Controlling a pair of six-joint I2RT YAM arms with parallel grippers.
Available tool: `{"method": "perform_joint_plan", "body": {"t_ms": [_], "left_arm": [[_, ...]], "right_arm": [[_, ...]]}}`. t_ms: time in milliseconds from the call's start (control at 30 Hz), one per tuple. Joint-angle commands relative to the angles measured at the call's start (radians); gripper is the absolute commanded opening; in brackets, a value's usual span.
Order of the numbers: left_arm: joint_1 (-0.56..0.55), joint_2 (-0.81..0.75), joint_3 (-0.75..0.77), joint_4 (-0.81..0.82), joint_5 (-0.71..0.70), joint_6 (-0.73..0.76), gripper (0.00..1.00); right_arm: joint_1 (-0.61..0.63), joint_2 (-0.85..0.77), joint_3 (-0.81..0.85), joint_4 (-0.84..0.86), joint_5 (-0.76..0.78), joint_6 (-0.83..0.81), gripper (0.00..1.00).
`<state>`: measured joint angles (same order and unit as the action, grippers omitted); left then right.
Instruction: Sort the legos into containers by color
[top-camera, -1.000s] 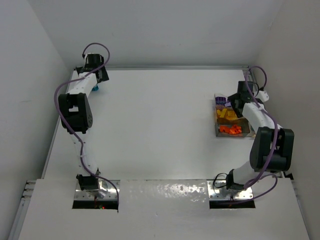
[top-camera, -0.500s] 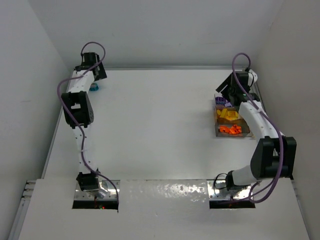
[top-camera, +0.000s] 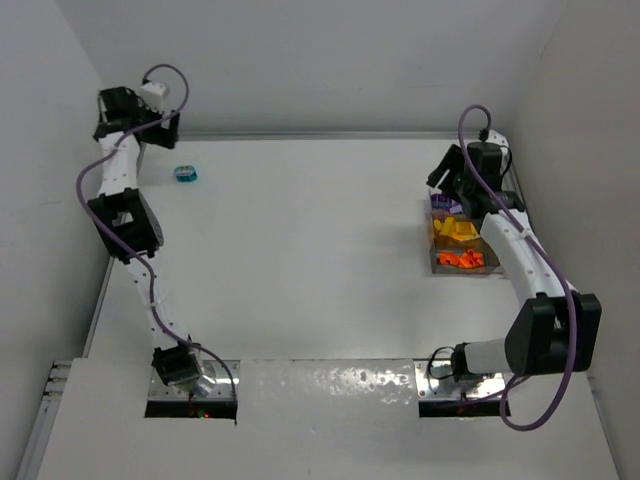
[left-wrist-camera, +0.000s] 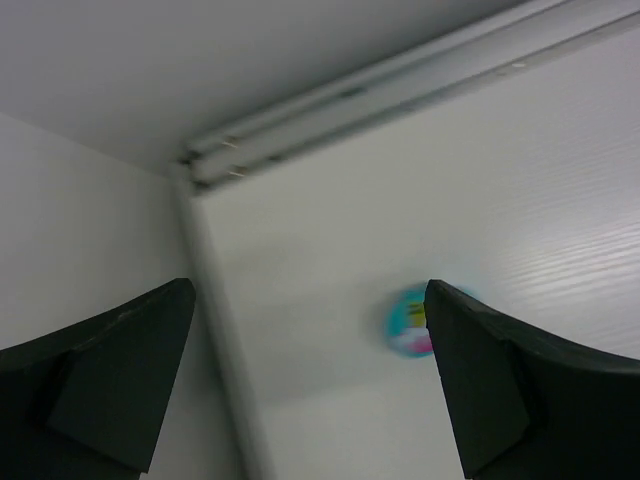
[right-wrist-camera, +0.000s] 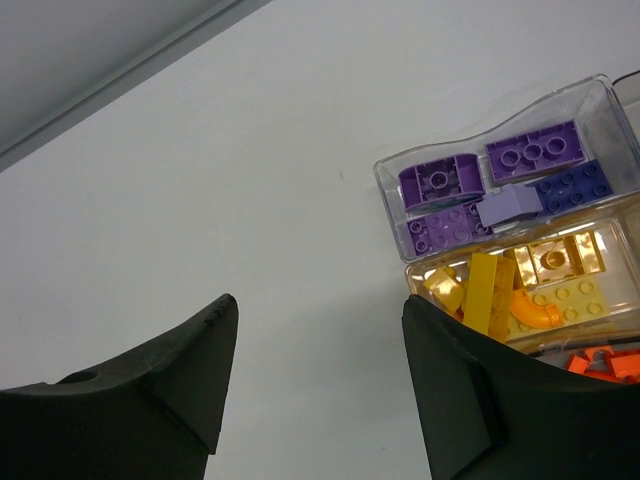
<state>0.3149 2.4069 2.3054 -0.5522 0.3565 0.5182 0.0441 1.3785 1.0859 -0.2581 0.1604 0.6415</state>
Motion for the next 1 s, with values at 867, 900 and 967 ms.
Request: {"method": "perform_joint_plan", "body": {"t_ms": [867, 900, 967], "left_arm": [[0.009, 0.086, -0.087, -0.141, 0.177, 0.901, 1.00], [0.007, 0.095, -0.084, -0.150, 0.177, 0.902, 1.00], [0.003, 0.110, -0.093, -0.161, 0.165, 0.925, 1.00]], "right_arm": [[0.077, -0.104, 0.003, -0.043, -0.067, -0.144, 0.66], [0.079, -0.102, 0.003, -0.040, -0.070, -0.144, 0.66], [0.086, -0.096, 0.014, -0.033, -0.074, -0.147, 0.66]]}}
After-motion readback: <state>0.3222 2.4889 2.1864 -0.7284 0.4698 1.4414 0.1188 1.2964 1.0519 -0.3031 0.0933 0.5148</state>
